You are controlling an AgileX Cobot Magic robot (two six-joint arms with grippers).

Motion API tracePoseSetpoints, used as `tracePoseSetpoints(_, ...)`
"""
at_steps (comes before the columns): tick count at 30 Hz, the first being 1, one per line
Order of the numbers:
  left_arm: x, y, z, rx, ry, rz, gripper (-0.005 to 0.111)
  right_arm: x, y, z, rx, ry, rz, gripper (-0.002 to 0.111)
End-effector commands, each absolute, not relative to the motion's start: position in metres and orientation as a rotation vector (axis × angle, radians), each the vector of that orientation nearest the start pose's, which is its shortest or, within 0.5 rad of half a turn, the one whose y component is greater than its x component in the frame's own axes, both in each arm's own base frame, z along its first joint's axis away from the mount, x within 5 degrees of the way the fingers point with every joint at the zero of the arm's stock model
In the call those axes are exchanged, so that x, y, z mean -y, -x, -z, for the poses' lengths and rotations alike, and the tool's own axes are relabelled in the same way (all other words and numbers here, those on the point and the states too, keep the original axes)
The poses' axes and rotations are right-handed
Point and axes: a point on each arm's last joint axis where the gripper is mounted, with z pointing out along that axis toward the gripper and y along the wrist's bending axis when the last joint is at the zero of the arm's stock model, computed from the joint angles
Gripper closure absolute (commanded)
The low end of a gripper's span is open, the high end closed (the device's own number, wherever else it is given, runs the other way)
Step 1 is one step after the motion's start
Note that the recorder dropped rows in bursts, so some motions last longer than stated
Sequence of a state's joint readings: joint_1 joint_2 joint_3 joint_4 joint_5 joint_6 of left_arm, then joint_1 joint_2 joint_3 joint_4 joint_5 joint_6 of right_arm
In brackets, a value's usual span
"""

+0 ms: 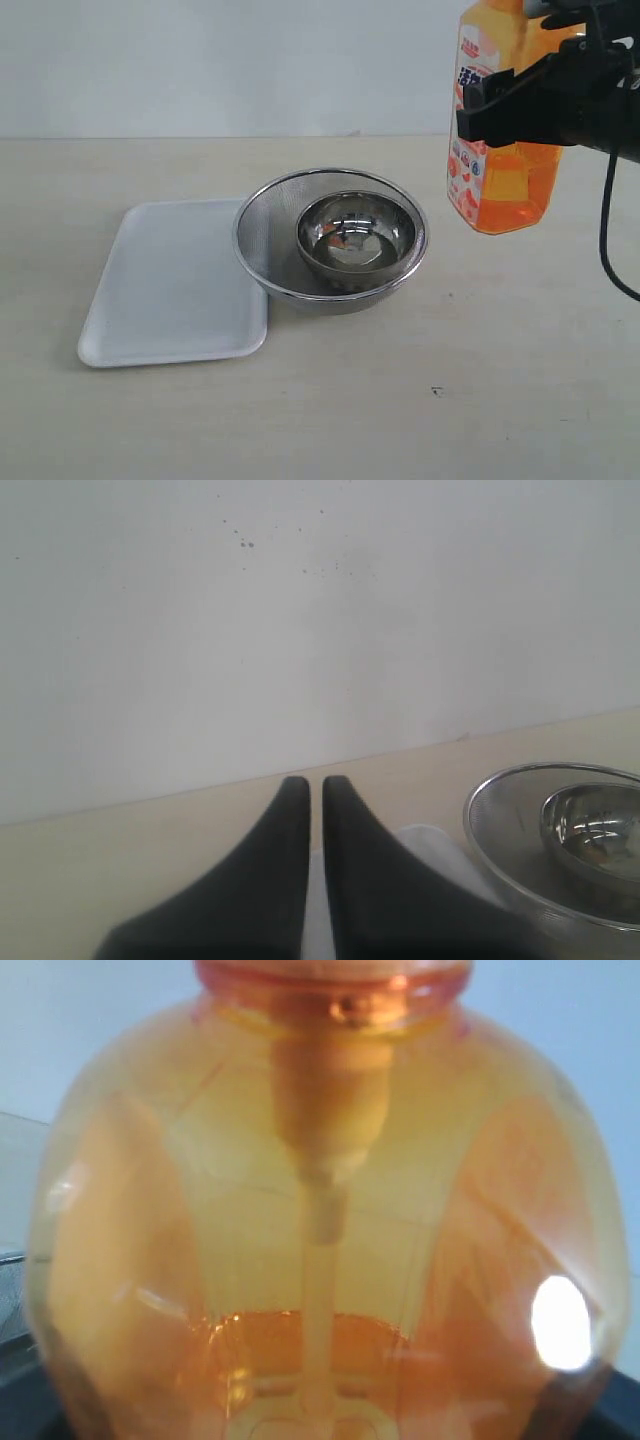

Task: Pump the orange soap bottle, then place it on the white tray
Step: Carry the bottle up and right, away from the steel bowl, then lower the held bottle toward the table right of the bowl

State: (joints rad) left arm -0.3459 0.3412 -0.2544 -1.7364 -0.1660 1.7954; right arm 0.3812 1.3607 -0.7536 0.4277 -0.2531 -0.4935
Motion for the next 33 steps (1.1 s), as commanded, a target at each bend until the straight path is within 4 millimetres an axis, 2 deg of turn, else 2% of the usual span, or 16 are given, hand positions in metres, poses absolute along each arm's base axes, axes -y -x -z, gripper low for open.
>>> tracePoseSetpoints(1,0.017,-0.086,-0.273,-1.583,-0.19,0.119,0.102,-0.096,-0.279,-0.299,-1.671,0.289,-0.078,0.108)
tracePoseSetpoints(8,0.017,-0.086,-0.273,-1.583,-0.19,0.119,0.102,-0.097,-0.285,-0.311,-1.619,0.255,-0.086,0.108)
tracePoseSetpoints(15,0.018,-0.086,-0.274,-1.58,-0.198,0.128,0.102,-0.114,-0.321,-0.316,-1.634,0.308,-0.075,0.108)
tracePoseSetpoints(20,0.019,-0.086,-0.274,-1.578,-0.207,0.137,0.102,-0.119,-0.334,-0.309,-1.644,0.342,-0.045,0.108)
tracePoseSetpoints(33,0.019,-0.086,-0.274,-1.578,-0.207,0.137,0.102,-0.124,-0.346,-0.277,-1.754,0.403,-0.008,0.108)
